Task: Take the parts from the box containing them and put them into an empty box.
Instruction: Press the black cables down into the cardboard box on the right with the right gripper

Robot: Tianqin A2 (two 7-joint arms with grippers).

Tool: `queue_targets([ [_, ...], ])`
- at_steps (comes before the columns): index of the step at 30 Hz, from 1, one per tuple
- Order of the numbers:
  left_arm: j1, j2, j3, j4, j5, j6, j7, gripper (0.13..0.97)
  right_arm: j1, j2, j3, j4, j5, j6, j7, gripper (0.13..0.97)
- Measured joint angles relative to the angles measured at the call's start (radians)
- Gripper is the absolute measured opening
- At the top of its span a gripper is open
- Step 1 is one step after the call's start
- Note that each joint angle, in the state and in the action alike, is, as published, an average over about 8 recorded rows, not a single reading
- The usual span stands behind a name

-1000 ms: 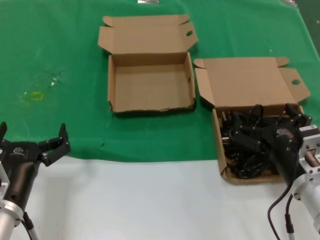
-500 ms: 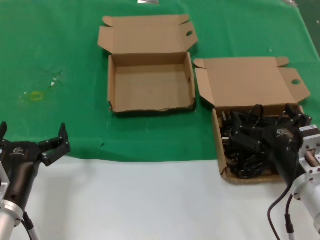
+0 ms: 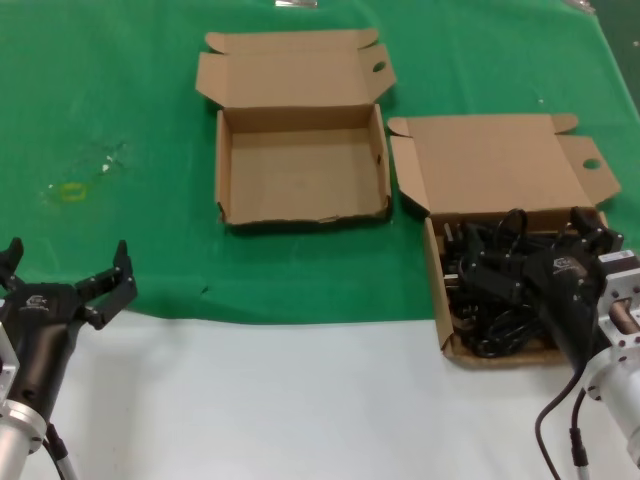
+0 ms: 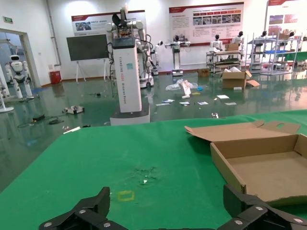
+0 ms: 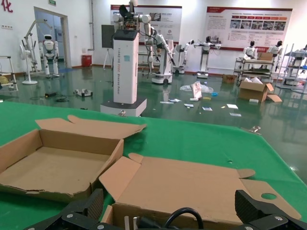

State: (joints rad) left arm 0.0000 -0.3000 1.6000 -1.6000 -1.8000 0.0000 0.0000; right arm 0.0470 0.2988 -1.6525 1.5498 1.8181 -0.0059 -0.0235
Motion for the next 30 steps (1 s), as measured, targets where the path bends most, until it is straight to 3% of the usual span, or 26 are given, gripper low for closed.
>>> queue_targets([
  [8,0.0,0.0,0.0,0.0,0.0,0.0,0.0,0.723,0.014,0.06,-0.086,-0.008,0.039,0.061,-0.011,0.966],
  [12,0.0,0.0,0.0,0.0,0.0,0.0,0.0,0.723,0.02,0.08,-0.113,0.003,0.04,0.07,-0.025,0.966],
  [17,0.0,0.0,0.0,0.0,0.0,0.0,0.0,0.585,0.04,0.129,-0.163,0.023,0.053,0.087,-0.054,0.966],
  [30,0.0,0.0,0.0,0.0,0.0,0.0,0.0,0.311,0.181,0.407,-0.405,0.061,0.186,0.101,-0.101,0.966],
])
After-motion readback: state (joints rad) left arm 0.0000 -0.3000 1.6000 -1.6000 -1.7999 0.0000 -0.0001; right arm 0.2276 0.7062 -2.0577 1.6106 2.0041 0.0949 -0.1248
